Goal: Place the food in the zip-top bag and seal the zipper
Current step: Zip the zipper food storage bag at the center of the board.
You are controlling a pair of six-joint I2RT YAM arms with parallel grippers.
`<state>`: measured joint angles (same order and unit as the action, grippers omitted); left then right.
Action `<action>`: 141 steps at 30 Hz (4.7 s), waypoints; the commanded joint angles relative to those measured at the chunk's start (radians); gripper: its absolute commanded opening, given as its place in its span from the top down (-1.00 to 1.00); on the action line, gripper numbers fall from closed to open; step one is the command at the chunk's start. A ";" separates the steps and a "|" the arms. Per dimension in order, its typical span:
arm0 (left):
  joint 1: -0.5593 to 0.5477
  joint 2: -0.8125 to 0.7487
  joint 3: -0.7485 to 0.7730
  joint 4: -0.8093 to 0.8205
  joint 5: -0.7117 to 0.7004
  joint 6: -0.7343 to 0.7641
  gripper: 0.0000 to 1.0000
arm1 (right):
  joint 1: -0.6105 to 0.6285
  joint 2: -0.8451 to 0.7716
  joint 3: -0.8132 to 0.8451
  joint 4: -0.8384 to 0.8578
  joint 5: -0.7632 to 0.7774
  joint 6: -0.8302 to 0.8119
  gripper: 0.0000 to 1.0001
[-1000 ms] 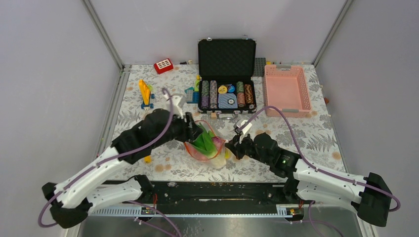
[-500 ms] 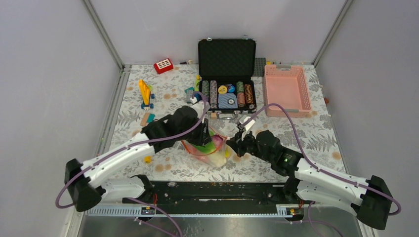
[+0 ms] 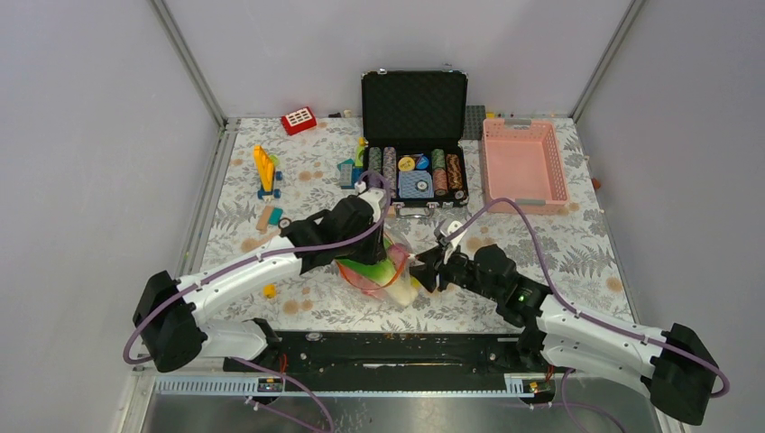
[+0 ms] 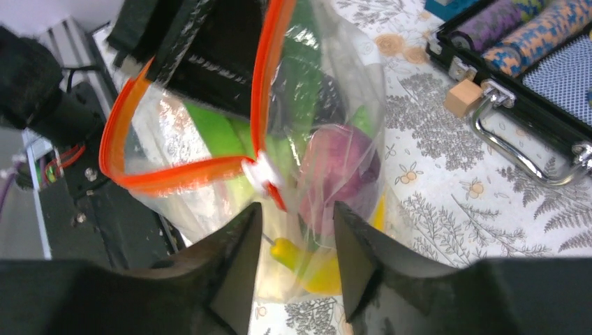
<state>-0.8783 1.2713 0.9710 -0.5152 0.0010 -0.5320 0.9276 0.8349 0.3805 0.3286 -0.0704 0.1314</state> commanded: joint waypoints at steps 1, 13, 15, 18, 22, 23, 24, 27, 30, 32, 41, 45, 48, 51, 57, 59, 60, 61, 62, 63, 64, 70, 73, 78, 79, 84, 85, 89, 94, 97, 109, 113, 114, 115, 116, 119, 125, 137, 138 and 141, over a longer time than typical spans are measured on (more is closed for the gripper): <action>0.044 -0.013 -0.070 0.062 0.048 -0.004 0.73 | -0.006 -0.026 -0.052 0.135 -0.132 -0.067 -0.19; 0.081 -0.045 -0.125 0.118 0.148 0.005 0.76 | -0.022 0.057 -0.132 0.405 -0.101 -0.166 -0.43; 0.083 -0.050 -0.131 0.122 0.152 0.005 0.76 | -0.031 0.048 -0.141 0.427 -0.130 -0.182 -0.44; 0.087 -0.057 -0.136 0.129 0.162 0.010 0.76 | -0.037 0.026 -0.147 0.428 -0.139 -0.212 -0.44; 0.089 -0.062 -0.137 0.131 0.172 0.013 0.76 | -0.052 0.011 -0.155 0.427 -0.160 -0.237 -0.42; 0.090 -0.063 -0.137 0.133 0.176 0.016 0.76 | -0.056 0.016 -0.154 0.428 -0.168 -0.242 -0.40; 0.090 -0.064 -0.137 0.133 0.178 0.016 0.76 | -0.061 0.024 -0.154 0.432 -0.179 -0.247 -0.39; 0.092 -0.064 -0.137 0.134 0.179 0.018 0.76 | -0.080 0.062 -0.146 0.468 -0.214 -0.256 -0.30; 0.093 -0.066 -0.138 0.134 0.185 0.019 0.76 | -0.107 0.108 -0.136 0.511 -0.251 -0.244 -0.24; 0.093 -0.070 -0.140 0.136 0.186 0.020 0.76 | -0.123 0.137 -0.132 0.546 -0.285 -0.235 -0.20; 0.095 -0.067 -0.140 0.138 0.198 0.026 0.76 | -0.141 0.230 -0.101 0.645 -0.361 -0.225 -0.14; 0.096 -0.066 -0.140 0.139 0.202 0.026 0.77 | -0.141 0.238 -0.088 0.652 -0.368 -0.223 0.03; 0.095 -0.067 -0.140 0.141 0.202 0.027 0.76 | -0.142 0.246 -0.089 0.666 -0.358 -0.221 0.42; 0.096 -0.068 -0.140 0.141 0.205 0.026 0.76 | -0.144 0.241 -0.090 0.673 -0.364 -0.213 0.81; 0.095 -0.109 -0.110 0.114 0.216 0.038 0.76 | -0.145 0.167 -0.016 0.460 -0.370 -0.211 1.00; 0.095 -0.141 -0.080 0.090 0.222 0.054 0.70 | -0.146 0.120 0.010 0.374 -0.366 -0.210 1.00; 0.095 -0.163 -0.066 0.075 0.226 0.066 0.62 | -0.146 0.099 0.028 0.320 -0.364 -0.215 1.00; 0.096 -0.185 -0.054 0.067 0.234 0.079 0.48 | -0.146 0.077 0.050 0.259 -0.365 -0.224 1.00; 0.095 -0.211 -0.044 0.064 0.247 0.093 0.31 | -0.146 0.061 0.074 0.188 -0.360 -0.232 1.00; 0.095 -0.238 -0.034 0.063 0.264 0.105 0.10 | -0.147 0.043 0.099 0.090 -0.359 -0.247 1.00; 0.095 -0.261 -0.022 0.065 0.279 0.110 -0.06 | -0.145 0.036 0.126 0.026 -0.354 -0.263 1.00; 0.095 -0.404 0.014 0.079 0.336 0.161 -0.59 | -0.145 0.046 0.239 -0.194 -0.326 -0.302 1.00; 0.096 -0.444 0.023 0.081 0.306 0.180 -0.68 | -0.146 0.040 0.256 -0.233 -0.321 -0.313 1.00; 0.096 -0.409 0.070 0.127 0.393 0.276 -0.89 | -0.145 0.037 0.283 -0.281 -0.391 -0.337 1.00; 0.095 -0.387 0.081 0.139 0.451 0.317 -0.95 | -0.146 0.040 0.292 -0.292 -0.403 -0.338 1.00; 0.094 -0.213 0.202 0.101 0.576 0.452 -0.97 | -0.147 0.051 0.346 -0.378 -0.416 -0.338 1.00; 0.093 -0.176 0.226 0.087 0.607 0.466 -0.97 | -0.148 0.052 0.351 -0.380 -0.415 -0.333 1.00; 0.084 -0.096 0.249 0.097 0.700 0.493 -0.97 | -0.149 0.066 0.381 -0.386 -0.411 -0.288 1.00; 0.073 -0.082 0.237 0.143 0.747 0.500 -0.84 | -0.155 0.085 0.409 -0.384 -0.385 -0.236 1.00; 0.070 -0.063 0.241 0.147 0.753 0.503 -0.58 | -0.156 0.081 0.408 -0.384 -0.397 -0.237 1.00; 0.058 0.029 0.277 0.119 0.734 0.507 0.15 | -0.156 0.085 0.418 -0.378 -0.426 -0.229 1.00; 0.053 0.032 0.271 0.117 0.721 0.507 0.40 | -0.156 0.083 0.416 -0.375 -0.421 -0.222 1.00; 0.051 0.034 0.269 0.117 0.716 0.507 0.47 | -0.157 0.082 0.417 -0.376 -0.421 -0.222 1.00; 0.052 0.034 0.268 0.118 0.710 0.505 0.58 | -0.157 0.082 0.416 -0.376 -0.420 -0.223 1.00; 0.051 0.036 0.267 0.118 0.704 0.502 0.72 | -0.156 0.080 0.415 -0.375 -0.418 -0.222 1.00; 0.050 0.040 0.270 0.110 0.685 0.493 1.00 | -0.157 0.076 0.413 -0.376 -0.407 -0.217 1.00; 0.050 0.023 0.251 0.074 0.611 0.488 1.00 | -0.165 0.063 0.413 -0.377 -0.346 -0.159 1.00; 0.050 -0.081 0.138 0.030 0.344 0.447 1.00 | -0.235 -0.005 0.359 -0.402 -0.260 -0.090 1.00; 0.050 -0.089 0.128 0.030 0.332 0.440 1.00 | -0.244 -0.009 0.353 -0.405 -0.261 -0.092 1.00; 0.051 -0.112 0.103 0.031 0.289 0.424 1.00 | -0.269 -0.022 0.336 -0.410 -0.265 -0.102 1.00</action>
<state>-0.8448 1.2133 1.1168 -0.3927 0.4404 -0.0917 0.7136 0.8627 0.7277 -0.0841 -0.4019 0.0319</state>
